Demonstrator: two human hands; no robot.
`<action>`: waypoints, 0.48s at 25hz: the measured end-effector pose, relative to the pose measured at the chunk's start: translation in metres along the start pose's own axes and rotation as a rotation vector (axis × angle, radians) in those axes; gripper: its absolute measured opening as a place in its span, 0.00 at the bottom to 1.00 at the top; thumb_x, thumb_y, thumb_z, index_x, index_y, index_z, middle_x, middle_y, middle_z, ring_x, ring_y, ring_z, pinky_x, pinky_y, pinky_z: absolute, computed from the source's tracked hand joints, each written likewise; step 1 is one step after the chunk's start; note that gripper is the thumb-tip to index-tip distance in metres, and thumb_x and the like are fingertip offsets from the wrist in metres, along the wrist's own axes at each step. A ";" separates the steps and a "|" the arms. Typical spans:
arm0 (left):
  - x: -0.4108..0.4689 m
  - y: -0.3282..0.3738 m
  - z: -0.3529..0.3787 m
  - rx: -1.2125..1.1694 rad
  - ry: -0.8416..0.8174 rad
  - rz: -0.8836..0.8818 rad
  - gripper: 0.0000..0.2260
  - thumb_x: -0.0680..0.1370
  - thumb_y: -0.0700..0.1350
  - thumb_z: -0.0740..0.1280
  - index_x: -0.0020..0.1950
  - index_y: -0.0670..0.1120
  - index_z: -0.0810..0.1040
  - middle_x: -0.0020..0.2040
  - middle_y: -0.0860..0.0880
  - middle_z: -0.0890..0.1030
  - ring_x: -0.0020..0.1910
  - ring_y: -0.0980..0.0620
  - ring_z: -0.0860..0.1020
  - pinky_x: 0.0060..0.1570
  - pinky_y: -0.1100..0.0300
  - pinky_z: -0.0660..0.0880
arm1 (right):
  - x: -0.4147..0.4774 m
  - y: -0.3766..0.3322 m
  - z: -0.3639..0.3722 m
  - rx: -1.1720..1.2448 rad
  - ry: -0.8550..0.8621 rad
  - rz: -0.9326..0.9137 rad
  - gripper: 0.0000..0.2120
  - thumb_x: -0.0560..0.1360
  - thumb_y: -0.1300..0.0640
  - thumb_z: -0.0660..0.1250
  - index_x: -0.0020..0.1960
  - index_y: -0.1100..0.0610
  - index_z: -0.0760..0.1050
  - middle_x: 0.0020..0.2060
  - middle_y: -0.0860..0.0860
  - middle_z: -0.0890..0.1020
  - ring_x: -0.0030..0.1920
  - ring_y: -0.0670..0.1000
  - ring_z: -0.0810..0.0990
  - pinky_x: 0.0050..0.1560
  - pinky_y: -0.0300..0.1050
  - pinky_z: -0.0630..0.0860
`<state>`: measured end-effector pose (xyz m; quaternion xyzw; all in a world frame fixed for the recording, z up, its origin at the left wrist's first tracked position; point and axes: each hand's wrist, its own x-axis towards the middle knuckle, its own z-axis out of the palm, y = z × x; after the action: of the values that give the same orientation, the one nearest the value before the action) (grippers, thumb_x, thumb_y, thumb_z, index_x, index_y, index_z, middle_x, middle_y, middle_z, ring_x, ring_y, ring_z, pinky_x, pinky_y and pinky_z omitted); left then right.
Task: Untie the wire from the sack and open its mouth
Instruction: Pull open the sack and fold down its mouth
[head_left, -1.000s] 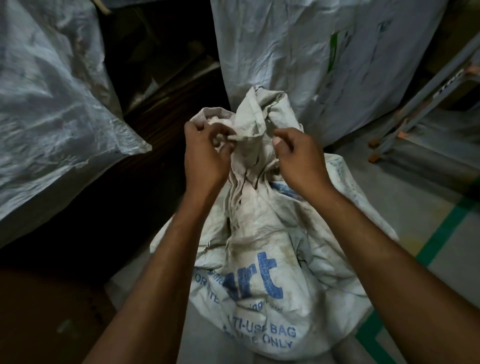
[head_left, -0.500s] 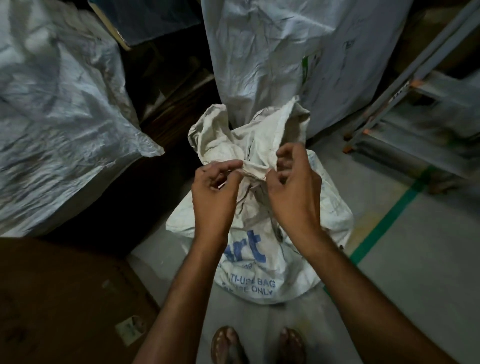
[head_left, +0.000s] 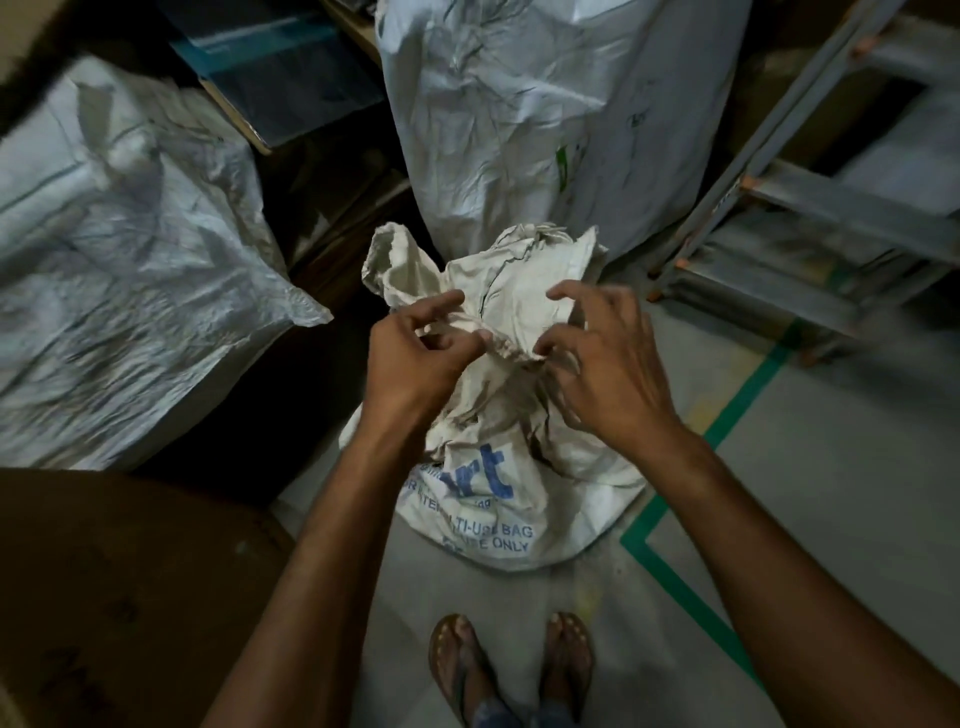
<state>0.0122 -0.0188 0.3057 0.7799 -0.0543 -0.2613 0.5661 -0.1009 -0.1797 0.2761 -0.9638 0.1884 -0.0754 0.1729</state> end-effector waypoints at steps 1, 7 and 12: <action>-0.001 0.005 -0.007 0.116 -0.035 0.070 0.25 0.70 0.42 0.81 0.66 0.51 0.80 0.49 0.41 0.83 0.42 0.46 0.82 0.49 0.54 0.82 | 0.003 0.000 -0.008 0.016 0.010 -0.030 0.07 0.70 0.58 0.76 0.47 0.50 0.84 0.65 0.44 0.78 0.65 0.53 0.68 0.62 0.52 0.66; -0.014 0.049 -0.024 0.497 0.215 0.452 0.11 0.70 0.53 0.79 0.50 0.53 0.85 0.51 0.52 0.70 0.48 0.55 0.73 0.47 0.57 0.78 | 0.010 -0.021 -0.091 0.138 0.132 0.052 0.05 0.70 0.47 0.74 0.44 0.45 0.81 0.64 0.36 0.77 0.68 0.46 0.65 0.65 0.50 0.56; -0.050 0.120 -0.039 0.497 0.193 0.583 0.10 0.69 0.51 0.80 0.47 0.53 0.86 0.54 0.52 0.67 0.56 0.51 0.72 0.47 0.53 0.78 | -0.006 -0.043 -0.168 0.198 0.101 0.018 0.05 0.69 0.47 0.72 0.44 0.43 0.79 0.54 0.36 0.82 0.63 0.40 0.71 0.63 0.45 0.53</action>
<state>0.0125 -0.0083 0.4408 0.8661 -0.2813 0.0061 0.4132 -0.1272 -0.1915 0.4474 -0.9354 0.1969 -0.1404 0.2581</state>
